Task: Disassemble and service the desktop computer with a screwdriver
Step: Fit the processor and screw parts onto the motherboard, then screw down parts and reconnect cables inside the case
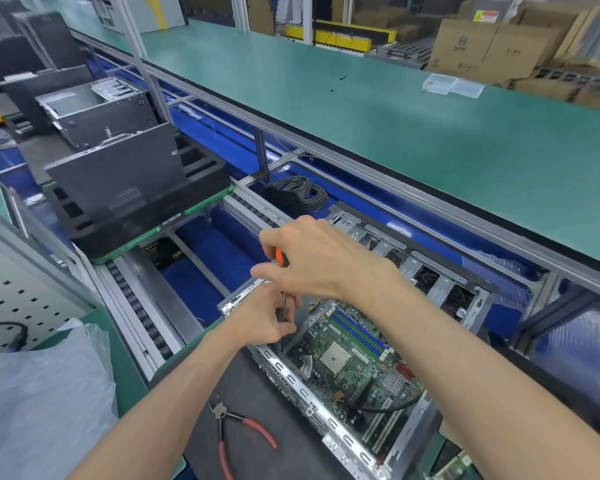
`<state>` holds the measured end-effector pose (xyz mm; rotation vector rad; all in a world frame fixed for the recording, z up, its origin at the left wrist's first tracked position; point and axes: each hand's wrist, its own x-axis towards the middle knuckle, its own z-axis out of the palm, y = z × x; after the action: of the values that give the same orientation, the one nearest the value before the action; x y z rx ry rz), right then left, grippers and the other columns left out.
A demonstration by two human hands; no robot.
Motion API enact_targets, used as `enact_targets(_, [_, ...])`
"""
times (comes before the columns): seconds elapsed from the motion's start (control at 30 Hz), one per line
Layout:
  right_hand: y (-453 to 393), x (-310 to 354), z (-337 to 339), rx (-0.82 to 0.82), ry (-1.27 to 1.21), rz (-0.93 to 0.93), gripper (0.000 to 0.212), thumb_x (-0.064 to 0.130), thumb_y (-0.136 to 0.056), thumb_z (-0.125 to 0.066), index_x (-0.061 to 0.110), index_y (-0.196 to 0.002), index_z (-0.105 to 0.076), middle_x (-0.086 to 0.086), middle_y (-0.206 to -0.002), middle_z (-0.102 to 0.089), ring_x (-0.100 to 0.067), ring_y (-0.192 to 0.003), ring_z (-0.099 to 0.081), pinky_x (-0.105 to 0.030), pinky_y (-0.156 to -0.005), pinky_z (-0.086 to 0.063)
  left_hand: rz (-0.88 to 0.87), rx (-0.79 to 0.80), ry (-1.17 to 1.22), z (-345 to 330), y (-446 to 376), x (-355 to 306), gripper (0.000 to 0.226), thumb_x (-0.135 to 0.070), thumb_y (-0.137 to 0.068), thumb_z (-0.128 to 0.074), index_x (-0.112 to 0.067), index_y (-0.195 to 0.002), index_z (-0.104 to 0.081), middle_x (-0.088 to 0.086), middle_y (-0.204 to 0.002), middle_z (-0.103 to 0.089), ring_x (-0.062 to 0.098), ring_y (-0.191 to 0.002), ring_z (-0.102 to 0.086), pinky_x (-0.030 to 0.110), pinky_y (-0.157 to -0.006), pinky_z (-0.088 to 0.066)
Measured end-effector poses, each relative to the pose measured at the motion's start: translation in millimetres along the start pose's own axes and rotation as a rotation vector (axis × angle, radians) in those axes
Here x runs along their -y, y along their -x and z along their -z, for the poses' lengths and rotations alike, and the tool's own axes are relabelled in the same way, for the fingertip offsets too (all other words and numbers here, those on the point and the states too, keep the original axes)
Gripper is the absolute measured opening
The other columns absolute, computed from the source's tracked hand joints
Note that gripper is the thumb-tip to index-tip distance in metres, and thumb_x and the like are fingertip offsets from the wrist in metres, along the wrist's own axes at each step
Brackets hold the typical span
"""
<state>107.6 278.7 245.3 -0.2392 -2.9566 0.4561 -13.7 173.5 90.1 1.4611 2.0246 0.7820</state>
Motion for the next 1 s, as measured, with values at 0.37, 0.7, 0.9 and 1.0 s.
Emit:
enact_targets(0.37, [-2.2, 3.2, 0.7, 0.136, -0.148, 0.081, 0.023, 0.013, -0.075, -0.061, 0.027, -0.094, -0.059, 0.015, -0.083, -0.049, -0.010, -0.080, -0.051, -0.025, -0.061, -0.040, 0.014, -0.016, -0.102, -3.5, -1.3, 7.6, 0.012, -0.016, -0.071, -0.080, -0.015, -0.065, -0.069, -0.007, -0.097, -0.070, -0.006, -0.086, -0.057, 0.011, -0.068, -0.044])
enact_targets(0.7, [-6.3, 4.7, -2.9, 0.077, 0.013, 0.022, 0.002, 0.019, -0.089, -0.056, 0.020, -0.088, -0.057, 0.004, -0.080, -0.051, -0.025, -0.084, -0.054, -0.036, -0.067, -0.046, 0.019, -0.015, 0.015, -3.1, -0.3, 2.9, 0.017, -0.017, -0.069, -0.081, -0.010, -0.080, -0.070, -0.025, -0.084, -0.066, 0.000, -0.073, -0.062, 0.011, -0.066, -0.046])
enact_targets(0.9, [1.8, 6.5, 0.0, 0.075, -0.134, 0.042, 0.015, 0.019, -0.076, -0.064, 0.025, -0.089, -0.059, 0.010, -0.077, -0.052, -0.014, -0.072, -0.054, -0.031, -0.054, -0.041, 0.041, -0.027, -0.048, -3.5, -0.8, 6.0, 0.013, -0.022, -0.070, -0.081, -0.021, -0.068, -0.068, -0.009, -0.089, -0.071, 0.001, -0.082, -0.060, 0.011, -0.066, -0.045])
enact_targets(1.0, [-3.1, 8.8, -3.8, -0.039, 0.143, -0.087, 0.027, 0.044, -0.095, -0.053, 0.019, -0.087, -0.046, 0.004, -0.072, -0.036, -0.018, -0.060, -0.037, -0.031, -0.049, -0.021, 0.041, -0.025, 0.020, -2.6, -0.3, 3.6, 0.018, -0.019, -0.068, -0.081, -0.024, -0.067, -0.064, -0.015, -0.086, -0.068, 0.000, -0.079, -0.062, 0.014, -0.071, -0.048])
